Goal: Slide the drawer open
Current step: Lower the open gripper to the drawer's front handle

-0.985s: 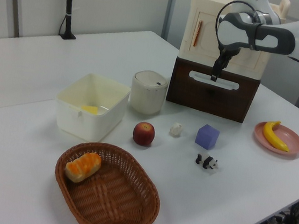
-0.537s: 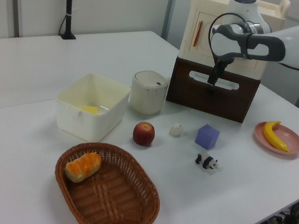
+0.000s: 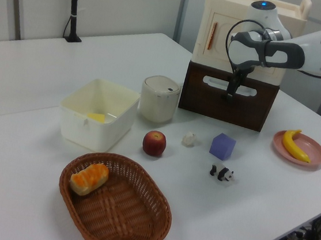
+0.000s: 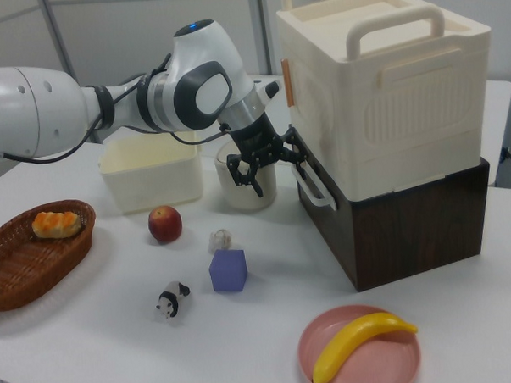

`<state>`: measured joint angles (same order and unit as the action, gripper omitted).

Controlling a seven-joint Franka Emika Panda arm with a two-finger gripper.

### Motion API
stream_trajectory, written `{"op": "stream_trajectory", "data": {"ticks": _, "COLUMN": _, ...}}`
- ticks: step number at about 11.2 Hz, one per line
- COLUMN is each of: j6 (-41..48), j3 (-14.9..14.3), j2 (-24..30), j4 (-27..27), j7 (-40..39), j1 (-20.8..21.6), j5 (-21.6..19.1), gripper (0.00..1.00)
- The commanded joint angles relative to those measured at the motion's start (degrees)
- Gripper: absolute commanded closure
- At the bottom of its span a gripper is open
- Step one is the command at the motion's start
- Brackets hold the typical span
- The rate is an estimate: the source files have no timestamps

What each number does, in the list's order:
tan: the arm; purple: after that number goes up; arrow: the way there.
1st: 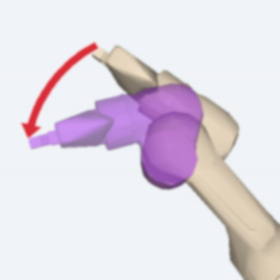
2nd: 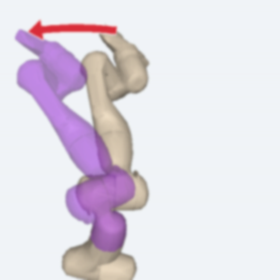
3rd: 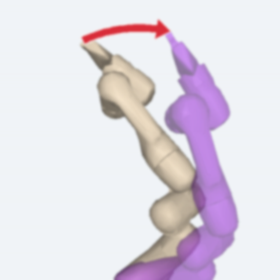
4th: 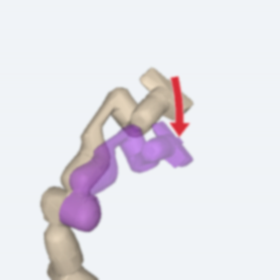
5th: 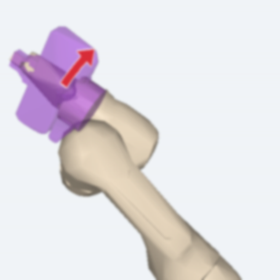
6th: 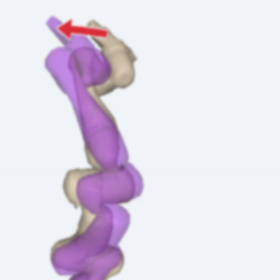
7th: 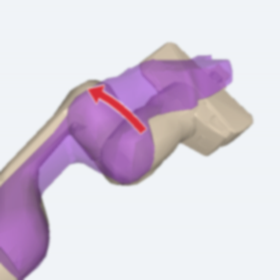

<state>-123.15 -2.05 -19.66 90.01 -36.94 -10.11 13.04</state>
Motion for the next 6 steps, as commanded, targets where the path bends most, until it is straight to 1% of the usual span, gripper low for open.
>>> {"op": "stream_trajectory", "data": {"ticks": 1, "j6": -1.39, "j3": -0.15, "j2": -1.86, "j4": -2.54, "j7": -0.59, "j1": -0.09, "j5": 0.67, "gripper": 0.00}}
{"op": "stream_trajectory", "data": {"ticks": 6, "j6": -2.62, "j3": -0.32, "j2": -3.80, "j4": -3.44, "j7": -0.59, "j1": -0.18, "j5": 0.76, "gripper": 0.00}}
